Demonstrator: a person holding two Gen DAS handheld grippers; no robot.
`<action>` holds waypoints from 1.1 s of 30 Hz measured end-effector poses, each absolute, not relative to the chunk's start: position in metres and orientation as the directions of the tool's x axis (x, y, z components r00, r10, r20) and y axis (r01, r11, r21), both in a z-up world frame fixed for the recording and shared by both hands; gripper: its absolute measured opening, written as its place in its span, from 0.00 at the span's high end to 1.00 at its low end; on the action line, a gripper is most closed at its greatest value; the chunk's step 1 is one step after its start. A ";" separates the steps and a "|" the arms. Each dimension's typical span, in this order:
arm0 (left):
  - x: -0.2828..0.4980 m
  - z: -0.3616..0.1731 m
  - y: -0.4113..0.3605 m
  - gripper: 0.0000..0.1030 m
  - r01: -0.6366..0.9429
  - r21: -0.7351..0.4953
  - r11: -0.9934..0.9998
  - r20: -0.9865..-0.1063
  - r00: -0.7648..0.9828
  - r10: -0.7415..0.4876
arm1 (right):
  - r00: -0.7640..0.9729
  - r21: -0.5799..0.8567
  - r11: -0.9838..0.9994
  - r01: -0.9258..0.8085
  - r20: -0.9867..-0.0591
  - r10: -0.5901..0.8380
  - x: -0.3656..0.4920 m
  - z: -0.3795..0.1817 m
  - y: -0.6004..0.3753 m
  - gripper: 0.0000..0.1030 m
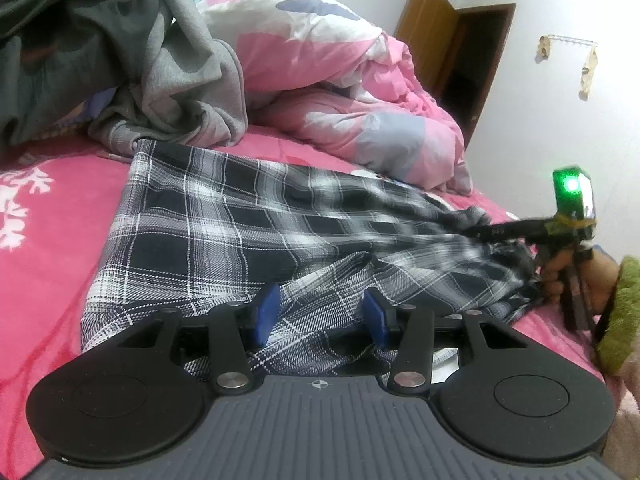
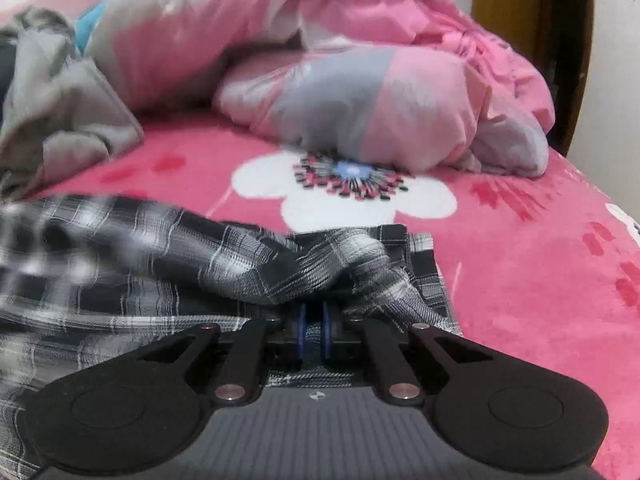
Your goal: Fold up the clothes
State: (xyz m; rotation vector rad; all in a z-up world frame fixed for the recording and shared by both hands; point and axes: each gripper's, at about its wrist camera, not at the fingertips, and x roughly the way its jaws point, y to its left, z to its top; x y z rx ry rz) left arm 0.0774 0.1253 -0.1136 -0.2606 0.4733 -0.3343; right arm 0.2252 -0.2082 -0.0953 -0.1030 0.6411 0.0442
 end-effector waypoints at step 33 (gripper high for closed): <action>0.070 -0.114 0.125 0.53 0.263 -0.307 0.915 -0.385 0.844 -0.372 | 0.762 -0.017 0.950 -0.312 -0.602 0.239 0.169 -0.107 -0.084 0.69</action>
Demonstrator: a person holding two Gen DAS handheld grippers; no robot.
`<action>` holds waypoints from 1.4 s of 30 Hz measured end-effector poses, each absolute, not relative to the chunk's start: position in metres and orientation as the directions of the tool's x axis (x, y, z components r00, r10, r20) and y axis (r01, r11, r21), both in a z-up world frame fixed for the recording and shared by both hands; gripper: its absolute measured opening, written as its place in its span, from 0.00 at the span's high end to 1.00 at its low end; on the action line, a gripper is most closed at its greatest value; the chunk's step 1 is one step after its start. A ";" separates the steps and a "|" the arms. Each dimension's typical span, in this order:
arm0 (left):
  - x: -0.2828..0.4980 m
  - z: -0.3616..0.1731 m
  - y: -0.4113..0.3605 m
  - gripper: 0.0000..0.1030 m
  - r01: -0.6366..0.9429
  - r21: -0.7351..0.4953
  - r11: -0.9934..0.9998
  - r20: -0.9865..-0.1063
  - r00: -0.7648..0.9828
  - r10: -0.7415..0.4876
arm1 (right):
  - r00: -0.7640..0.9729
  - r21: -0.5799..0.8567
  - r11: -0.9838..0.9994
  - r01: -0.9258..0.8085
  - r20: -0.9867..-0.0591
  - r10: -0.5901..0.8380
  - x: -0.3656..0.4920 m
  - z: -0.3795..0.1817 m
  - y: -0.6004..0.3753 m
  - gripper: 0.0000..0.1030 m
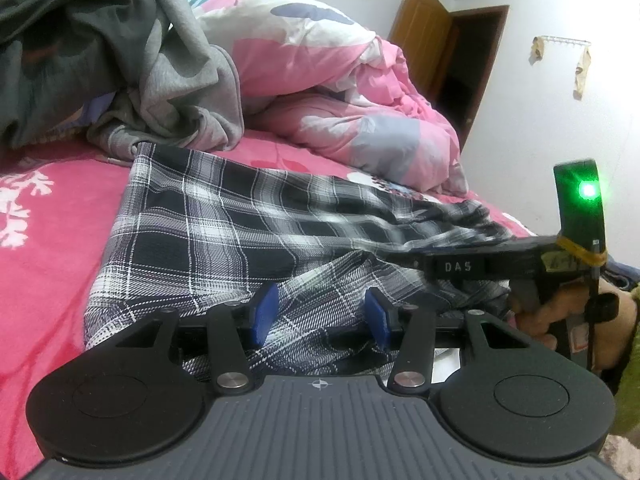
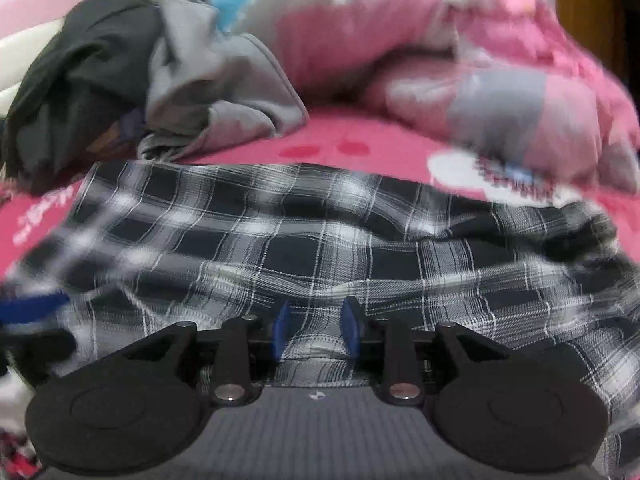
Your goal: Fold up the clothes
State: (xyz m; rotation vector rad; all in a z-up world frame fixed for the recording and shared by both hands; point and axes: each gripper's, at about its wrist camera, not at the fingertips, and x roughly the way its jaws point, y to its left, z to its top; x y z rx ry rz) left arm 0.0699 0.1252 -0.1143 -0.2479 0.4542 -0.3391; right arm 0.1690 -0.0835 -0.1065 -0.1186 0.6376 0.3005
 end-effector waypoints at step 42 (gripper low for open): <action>0.107 -0.075 0.070 0.44 0.010 -0.094 0.996 -0.709 0.701 -0.074 | 0.767 0.012 0.962 -0.274 -0.601 0.226 0.167 -0.109 -0.092 0.00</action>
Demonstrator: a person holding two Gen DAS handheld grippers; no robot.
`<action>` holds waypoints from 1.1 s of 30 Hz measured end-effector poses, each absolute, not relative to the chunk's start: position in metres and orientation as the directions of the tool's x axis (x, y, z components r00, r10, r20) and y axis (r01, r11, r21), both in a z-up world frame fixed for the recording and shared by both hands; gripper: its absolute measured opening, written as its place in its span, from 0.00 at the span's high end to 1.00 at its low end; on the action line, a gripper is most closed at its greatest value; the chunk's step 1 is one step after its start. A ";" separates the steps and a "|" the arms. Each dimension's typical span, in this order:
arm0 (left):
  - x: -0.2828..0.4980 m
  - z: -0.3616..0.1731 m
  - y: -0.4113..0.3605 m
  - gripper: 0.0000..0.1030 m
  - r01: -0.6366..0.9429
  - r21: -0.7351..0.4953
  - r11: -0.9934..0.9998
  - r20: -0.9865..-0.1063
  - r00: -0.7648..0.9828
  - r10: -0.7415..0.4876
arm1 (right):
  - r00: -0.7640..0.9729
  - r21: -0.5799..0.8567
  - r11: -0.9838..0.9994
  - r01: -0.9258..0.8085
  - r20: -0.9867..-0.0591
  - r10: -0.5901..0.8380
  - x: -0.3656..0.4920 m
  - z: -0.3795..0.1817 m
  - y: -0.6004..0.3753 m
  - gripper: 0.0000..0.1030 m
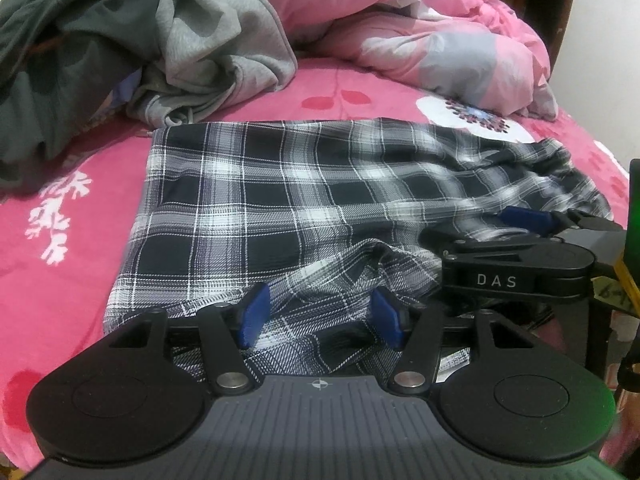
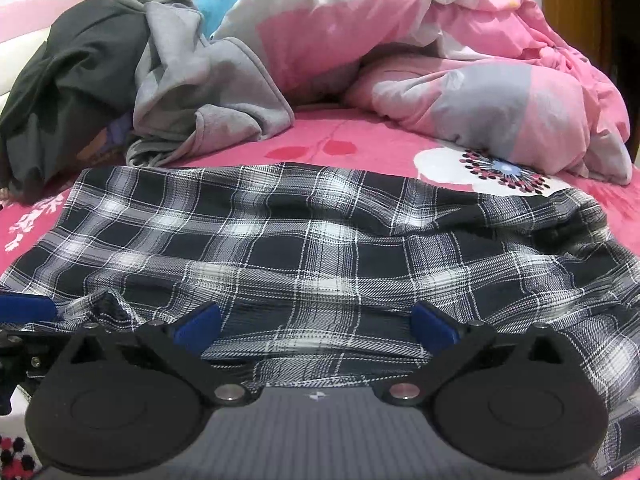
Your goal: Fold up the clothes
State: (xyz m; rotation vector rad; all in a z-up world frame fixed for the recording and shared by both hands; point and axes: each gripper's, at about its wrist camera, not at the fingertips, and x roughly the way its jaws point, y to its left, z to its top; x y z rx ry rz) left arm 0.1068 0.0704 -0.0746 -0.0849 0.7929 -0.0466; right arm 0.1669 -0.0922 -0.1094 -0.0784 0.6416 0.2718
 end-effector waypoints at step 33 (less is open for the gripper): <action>0.103 -0.074 0.067 0.41 -0.004 -0.068 0.998 -0.710 0.703 -0.046 | 0.768 0.010 0.962 -0.273 -0.600 0.224 0.167 -0.110 -0.092 0.00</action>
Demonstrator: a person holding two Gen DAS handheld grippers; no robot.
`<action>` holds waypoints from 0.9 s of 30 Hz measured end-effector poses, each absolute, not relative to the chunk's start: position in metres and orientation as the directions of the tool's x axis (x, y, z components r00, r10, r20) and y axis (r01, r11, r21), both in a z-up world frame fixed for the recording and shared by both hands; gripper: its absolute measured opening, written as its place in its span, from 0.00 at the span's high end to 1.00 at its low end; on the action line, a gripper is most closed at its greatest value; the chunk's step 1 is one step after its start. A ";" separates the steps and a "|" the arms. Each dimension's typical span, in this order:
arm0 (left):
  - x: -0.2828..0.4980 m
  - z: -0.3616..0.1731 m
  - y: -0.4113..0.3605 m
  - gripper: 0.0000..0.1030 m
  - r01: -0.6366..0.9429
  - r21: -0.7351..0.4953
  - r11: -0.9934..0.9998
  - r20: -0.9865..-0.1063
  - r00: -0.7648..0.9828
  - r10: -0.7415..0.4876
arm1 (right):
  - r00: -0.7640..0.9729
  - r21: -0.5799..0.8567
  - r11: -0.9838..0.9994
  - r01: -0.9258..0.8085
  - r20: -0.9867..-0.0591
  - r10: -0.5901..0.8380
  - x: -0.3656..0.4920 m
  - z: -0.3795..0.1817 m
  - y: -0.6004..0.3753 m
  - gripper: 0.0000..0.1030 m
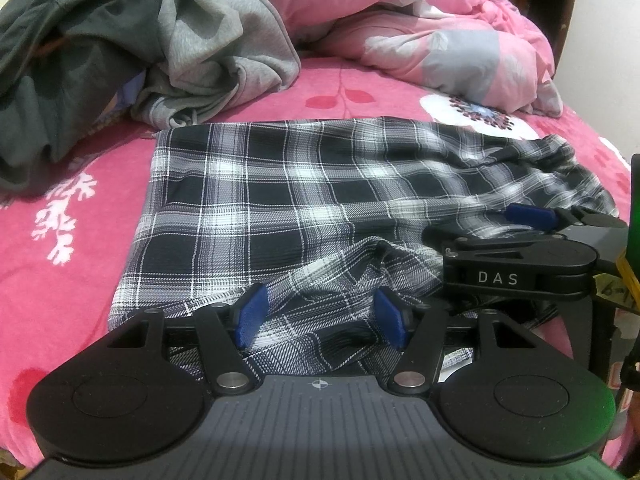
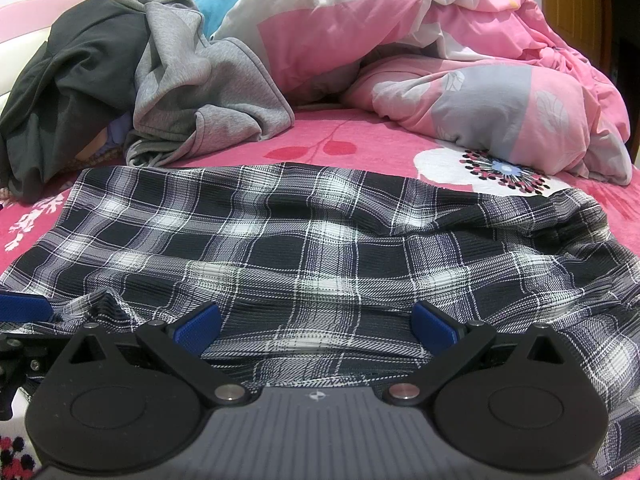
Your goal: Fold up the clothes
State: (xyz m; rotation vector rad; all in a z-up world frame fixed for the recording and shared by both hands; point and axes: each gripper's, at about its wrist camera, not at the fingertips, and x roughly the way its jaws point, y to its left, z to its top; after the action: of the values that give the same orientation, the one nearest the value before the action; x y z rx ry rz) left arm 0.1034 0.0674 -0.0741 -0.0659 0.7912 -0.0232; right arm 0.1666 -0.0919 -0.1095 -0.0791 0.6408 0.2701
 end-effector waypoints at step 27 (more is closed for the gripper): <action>0.104 -0.074 0.067 0.38 -0.017 -0.063 0.998 -0.714 0.700 -0.033 | 0.769 0.008 0.963 -0.271 -0.600 0.221 0.167 -0.109 -0.091 0.00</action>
State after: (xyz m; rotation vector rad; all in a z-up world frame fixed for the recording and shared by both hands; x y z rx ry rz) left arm 0.1039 0.0673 -0.0736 -0.0664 0.7959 -0.0090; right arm 0.1666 -0.0910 -0.1092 -0.0800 0.6401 0.2672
